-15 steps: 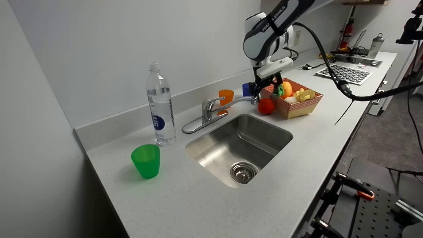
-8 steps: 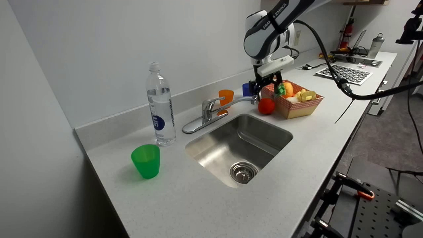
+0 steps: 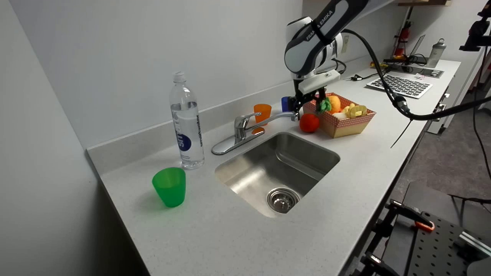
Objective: Put the red plushy in the box
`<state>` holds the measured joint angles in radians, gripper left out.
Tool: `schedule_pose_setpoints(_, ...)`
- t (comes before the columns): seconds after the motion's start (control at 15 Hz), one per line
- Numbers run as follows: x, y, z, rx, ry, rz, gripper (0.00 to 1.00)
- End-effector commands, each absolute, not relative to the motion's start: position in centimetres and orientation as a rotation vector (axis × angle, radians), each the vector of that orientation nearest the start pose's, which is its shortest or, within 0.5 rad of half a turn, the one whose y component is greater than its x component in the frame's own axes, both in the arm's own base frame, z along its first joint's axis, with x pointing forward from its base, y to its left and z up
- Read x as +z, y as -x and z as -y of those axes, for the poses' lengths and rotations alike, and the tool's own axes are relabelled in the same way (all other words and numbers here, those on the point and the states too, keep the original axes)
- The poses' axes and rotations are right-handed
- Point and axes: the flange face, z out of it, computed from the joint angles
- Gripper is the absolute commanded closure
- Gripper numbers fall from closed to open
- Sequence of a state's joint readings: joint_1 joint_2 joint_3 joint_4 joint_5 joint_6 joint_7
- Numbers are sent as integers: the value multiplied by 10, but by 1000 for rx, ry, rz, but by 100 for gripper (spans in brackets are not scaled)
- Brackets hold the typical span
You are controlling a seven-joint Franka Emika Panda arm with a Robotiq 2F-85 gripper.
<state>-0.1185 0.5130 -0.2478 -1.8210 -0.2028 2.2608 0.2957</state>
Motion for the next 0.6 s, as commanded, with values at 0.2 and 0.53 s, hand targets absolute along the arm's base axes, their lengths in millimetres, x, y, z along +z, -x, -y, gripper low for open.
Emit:
schedule_pose_setpoints(0.2, 242, -597, 225, 81, 3324, -821, 0)
schedule_pose_setpoints(0.53, 244, -599, 229, 55, 3321, -837, 51)
